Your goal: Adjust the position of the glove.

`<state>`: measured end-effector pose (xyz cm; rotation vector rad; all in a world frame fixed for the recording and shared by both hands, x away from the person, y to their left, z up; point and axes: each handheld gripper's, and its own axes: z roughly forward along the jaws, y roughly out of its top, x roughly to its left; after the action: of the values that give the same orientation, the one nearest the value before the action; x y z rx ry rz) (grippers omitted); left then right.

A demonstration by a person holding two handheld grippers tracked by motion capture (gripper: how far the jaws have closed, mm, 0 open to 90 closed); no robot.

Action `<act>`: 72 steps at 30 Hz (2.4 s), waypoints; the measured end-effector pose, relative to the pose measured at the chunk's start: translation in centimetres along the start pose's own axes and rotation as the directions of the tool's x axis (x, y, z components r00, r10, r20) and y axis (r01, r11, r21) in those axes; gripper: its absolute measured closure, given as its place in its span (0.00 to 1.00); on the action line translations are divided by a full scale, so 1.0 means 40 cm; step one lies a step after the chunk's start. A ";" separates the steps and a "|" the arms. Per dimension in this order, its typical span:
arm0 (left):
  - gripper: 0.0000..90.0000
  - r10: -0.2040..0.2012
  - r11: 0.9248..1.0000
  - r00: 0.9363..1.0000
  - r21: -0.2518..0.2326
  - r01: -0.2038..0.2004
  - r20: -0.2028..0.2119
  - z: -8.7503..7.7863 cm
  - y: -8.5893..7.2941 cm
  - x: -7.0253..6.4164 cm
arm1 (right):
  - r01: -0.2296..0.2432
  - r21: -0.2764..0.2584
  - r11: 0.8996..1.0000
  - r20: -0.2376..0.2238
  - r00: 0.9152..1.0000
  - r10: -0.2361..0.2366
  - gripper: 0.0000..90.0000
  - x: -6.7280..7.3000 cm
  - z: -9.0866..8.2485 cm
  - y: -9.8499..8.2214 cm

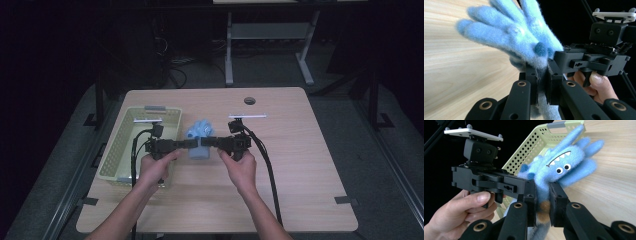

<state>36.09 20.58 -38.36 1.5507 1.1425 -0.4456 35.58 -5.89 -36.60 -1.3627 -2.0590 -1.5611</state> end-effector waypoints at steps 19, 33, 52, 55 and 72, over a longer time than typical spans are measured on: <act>0.92 -0.011 1.000 1.000 -0.027 0.011 -0.005 -0.072 0.013 0.027 | 0.035 0.029 0.999 -0.016 0.999 -0.035 0.87 0.040 0.067 0.033; 0.92 -0.016 0.999 1.000 -0.041 0.016 -0.018 -0.118 0.018 0.046 | 0.046 0.050 0.998 -0.025 0.999 -0.045 0.87 0.062 0.115 0.048; 0.92 -0.020 0.998 0.999 -0.059 0.018 -0.032 -0.183 0.021 0.072 | 0.046 0.072 0.996 -0.055 0.998 -0.042 0.86 0.086 0.177 0.059; 0.92 -0.024 0.998 0.999 -0.061 0.022 -0.033 -0.195 0.020 0.079 | 0.043 0.074 0.996 -0.061 0.997 -0.039 0.85 0.089 0.187 0.061; 0.92 -0.037 0.996 0.998 -0.081 0.032 -0.056 -0.247 0.013 0.109 | 0.041 0.101 0.994 -0.074 0.997 -0.033 0.84 0.103 0.248 0.068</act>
<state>35.73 31.40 -38.26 1.4845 1.2190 -0.3756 38.77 4.71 -36.25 -1.2211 -2.1012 -1.4746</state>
